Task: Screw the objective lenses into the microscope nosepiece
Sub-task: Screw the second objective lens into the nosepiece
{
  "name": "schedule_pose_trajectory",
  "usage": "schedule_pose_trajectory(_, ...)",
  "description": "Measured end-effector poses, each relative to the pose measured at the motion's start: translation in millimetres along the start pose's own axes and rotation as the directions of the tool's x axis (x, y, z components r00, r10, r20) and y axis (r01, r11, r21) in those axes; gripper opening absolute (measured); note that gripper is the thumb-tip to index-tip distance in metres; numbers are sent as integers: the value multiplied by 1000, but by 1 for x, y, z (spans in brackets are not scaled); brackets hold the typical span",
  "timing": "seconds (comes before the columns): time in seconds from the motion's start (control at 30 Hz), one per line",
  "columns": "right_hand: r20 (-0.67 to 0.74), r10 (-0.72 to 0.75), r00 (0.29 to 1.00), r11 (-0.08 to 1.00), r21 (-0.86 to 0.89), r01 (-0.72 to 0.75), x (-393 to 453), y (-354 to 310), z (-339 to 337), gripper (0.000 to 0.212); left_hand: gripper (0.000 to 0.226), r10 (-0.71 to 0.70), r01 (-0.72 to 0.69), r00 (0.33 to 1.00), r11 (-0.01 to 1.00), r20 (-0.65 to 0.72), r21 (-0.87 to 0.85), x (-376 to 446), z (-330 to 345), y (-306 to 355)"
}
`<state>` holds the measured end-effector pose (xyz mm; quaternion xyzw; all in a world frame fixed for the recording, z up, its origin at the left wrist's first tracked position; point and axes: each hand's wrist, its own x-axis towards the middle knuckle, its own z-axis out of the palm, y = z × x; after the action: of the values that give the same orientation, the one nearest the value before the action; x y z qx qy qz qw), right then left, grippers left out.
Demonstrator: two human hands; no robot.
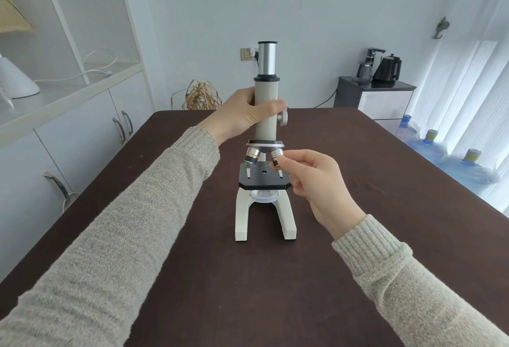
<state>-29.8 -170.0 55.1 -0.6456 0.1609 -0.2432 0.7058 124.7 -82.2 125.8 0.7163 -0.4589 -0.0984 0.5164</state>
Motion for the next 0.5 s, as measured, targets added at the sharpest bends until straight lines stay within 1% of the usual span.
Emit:
schedule_pose_trajectory(0.13, 0, -8, 1000, 1000, -3, 8, -1, -1, 0, 16, 19, -8, 9, 1000, 1000, -19, 20, 1, 0, -1)
schedule_pose_trajectory(0.27, 4, 4, 1000, 1000, -7, -4, -1, -2, 0, 15, 29, -25, 25, 999, 999, -28, 24, 2, -1, -3)
schedule_pose_trajectory(0.37, 13, 20, 1000, 1000, 10, -21, -1, -2, 0, 14, 25, -28, 29, 999, 999, -34, 23, 2, 0, -2)
schedule_pose_trajectory(0.5, 17, 27, 999, 1000, 11, -27, 0, -3, -1, 17, 21, -5, 5, 1000, 1000, -3, 5, -1, 1, 2)
